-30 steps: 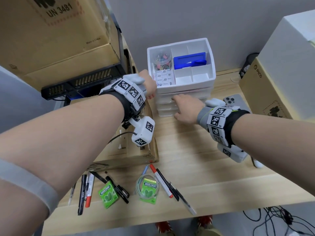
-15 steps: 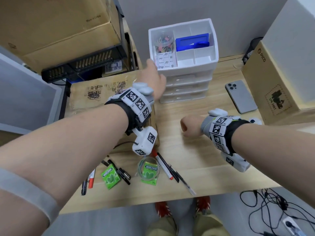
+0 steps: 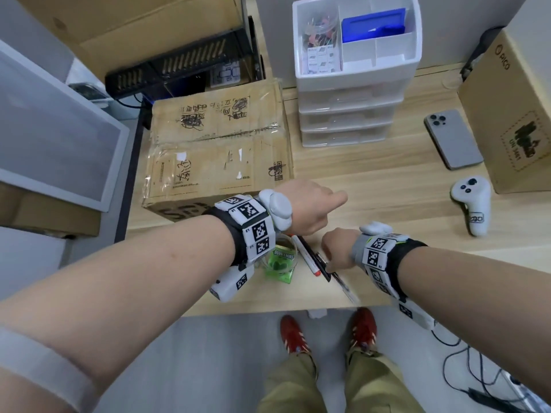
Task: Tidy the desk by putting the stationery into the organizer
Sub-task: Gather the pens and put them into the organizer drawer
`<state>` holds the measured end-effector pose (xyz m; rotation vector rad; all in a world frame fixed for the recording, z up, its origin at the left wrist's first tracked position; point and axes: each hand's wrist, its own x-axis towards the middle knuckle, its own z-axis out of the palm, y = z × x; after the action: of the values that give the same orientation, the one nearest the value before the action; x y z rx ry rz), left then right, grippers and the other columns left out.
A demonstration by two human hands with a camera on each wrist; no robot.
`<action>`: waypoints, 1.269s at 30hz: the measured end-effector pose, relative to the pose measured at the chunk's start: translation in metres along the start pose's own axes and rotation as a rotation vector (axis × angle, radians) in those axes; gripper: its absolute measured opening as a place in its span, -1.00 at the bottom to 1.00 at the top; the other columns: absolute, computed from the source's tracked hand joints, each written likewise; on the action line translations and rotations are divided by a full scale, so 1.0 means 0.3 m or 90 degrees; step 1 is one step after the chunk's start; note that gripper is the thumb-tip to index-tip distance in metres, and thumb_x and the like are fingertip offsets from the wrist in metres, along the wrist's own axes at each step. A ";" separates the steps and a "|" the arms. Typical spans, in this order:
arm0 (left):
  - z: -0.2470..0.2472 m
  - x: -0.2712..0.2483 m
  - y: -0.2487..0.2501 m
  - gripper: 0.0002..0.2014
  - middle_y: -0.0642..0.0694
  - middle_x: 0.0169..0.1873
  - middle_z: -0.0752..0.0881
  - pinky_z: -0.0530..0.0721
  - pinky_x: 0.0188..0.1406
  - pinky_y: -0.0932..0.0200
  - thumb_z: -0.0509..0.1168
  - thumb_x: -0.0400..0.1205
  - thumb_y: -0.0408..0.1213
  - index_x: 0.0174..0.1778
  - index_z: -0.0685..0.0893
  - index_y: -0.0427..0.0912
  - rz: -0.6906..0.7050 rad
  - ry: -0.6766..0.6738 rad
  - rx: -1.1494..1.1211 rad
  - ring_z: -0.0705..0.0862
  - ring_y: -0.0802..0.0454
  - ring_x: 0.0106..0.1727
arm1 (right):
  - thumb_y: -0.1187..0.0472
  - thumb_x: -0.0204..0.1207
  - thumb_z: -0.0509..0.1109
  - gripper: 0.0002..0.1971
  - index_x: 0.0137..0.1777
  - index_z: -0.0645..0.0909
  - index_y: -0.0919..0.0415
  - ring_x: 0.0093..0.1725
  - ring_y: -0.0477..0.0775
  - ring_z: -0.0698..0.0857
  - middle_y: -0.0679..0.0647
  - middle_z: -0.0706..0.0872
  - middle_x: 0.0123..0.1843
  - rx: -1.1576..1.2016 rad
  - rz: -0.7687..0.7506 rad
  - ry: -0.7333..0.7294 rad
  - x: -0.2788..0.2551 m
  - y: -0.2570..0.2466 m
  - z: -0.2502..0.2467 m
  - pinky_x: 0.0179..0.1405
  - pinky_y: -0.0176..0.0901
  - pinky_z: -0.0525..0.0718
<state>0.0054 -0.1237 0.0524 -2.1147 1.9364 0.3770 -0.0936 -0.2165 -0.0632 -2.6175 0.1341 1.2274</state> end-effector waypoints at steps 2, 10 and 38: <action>0.021 -0.038 0.019 -0.78 -0.14 -0.11 0.64 0.40 -0.36 0.00 0.12 0.68 -0.29 0.23 0.44 -0.21 0.009 -0.010 0.016 0.50 -0.21 -0.24 | 0.06 0.42 0.48 -0.79 -0.14 0.64 0.20 -0.30 0.15 0.68 0.08 0.71 -0.20 -0.012 0.013 0.024 -0.002 -0.009 0.014 -0.42 -0.18 0.52; 0.188 -0.225 0.064 -0.84 -0.12 -0.20 0.63 0.34 -0.33 0.07 0.12 0.70 -0.13 0.01 0.46 -0.15 -0.018 -0.083 -0.027 0.61 -0.26 -0.21 | 0.10 0.58 0.20 -0.77 0.10 0.56 0.21 -0.11 0.22 0.66 0.16 0.74 0.07 0.084 0.101 0.127 0.018 -0.031 0.024 -0.15 -0.09 0.58; 0.549 -0.297 -0.029 -0.77 -0.16 0.03 0.76 0.54 -0.24 0.10 0.15 0.73 -0.20 0.11 0.65 -0.22 -0.430 -0.209 -0.225 0.63 -0.12 -0.18 | -0.08 0.65 0.22 -0.69 0.05 0.42 0.21 -0.18 0.17 0.67 0.12 0.64 -0.11 0.313 0.071 0.235 0.070 -0.126 0.050 -0.24 0.01 0.64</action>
<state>0.0031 0.0180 -0.0700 -2.5537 0.9476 0.8894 -0.0843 -0.1756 -0.0816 -2.3801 0.5760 0.6180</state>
